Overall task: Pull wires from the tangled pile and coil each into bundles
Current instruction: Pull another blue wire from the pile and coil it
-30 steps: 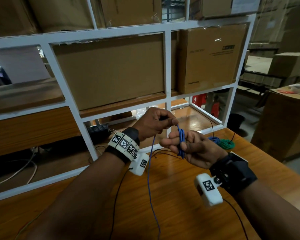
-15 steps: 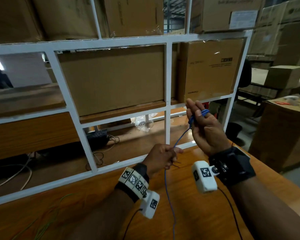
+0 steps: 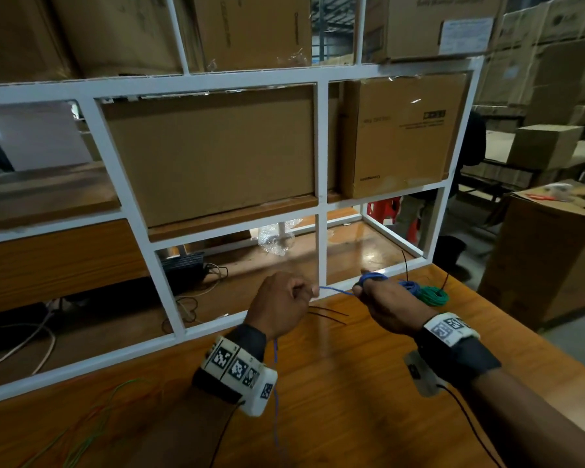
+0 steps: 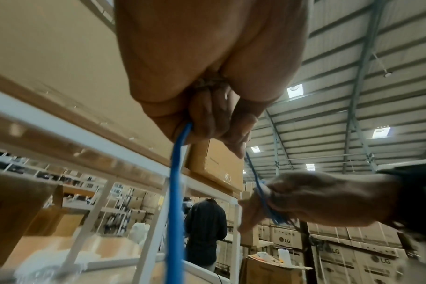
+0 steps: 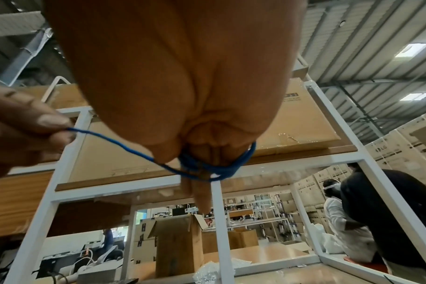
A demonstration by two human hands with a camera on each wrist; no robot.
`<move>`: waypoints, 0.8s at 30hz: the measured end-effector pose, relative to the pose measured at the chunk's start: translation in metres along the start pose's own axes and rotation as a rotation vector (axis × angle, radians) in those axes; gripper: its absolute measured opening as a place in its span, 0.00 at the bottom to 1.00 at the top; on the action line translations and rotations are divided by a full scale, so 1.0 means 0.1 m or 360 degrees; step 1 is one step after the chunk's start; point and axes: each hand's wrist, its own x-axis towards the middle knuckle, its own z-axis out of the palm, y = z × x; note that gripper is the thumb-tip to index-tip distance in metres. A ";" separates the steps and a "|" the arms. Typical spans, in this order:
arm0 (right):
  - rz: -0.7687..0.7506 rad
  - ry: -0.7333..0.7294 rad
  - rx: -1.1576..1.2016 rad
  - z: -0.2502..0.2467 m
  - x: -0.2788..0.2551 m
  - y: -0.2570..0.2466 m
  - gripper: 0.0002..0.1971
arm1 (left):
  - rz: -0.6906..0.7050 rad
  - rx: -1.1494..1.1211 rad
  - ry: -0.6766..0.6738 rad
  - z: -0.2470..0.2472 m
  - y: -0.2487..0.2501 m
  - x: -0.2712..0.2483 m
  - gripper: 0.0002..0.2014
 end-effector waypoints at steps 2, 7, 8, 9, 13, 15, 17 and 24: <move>-0.0051 -0.0180 -0.0038 -0.07 -0.07 -0.09 0.18 | 0.0099 0.0084 0.0060 -0.14 0.06 0.13 0.11; -0.0171 -0.0660 0.0444 -0.26 -0.21 -0.22 0.12 | 0.0251 0.0059 -0.0077 -0.40 0.26 0.47 0.08; -0.0206 -0.0695 0.0599 -0.27 -0.24 -0.25 0.12 | 0.0263 0.0000 -0.0093 -0.44 0.30 0.52 0.07; -0.0260 -0.0697 0.0800 -0.29 -0.27 -0.29 0.13 | 0.0276 -0.0088 -0.0101 -0.46 0.35 0.57 0.07; -0.0508 -0.0667 0.1570 -0.35 -0.30 -0.40 0.13 | 0.0221 -0.0476 -0.0056 -0.49 0.49 0.75 0.07; -0.0676 -0.0777 0.1886 -0.39 -0.26 -0.48 0.11 | 0.0162 -0.0647 -0.0057 -0.45 0.53 0.81 0.07; -0.0793 -0.0855 0.2222 -0.43 -0.23 -0.57 0.10 | 0.0122 -0.0796 -0.0073 -0.38 0.58 0.84 0.06; -0.0772 -0.0134 0.2979 -0.79 -0.07 -0.84 0.11 | -0.0108 -0.1131 -0.0131 0.01 0.59 0.69 0.16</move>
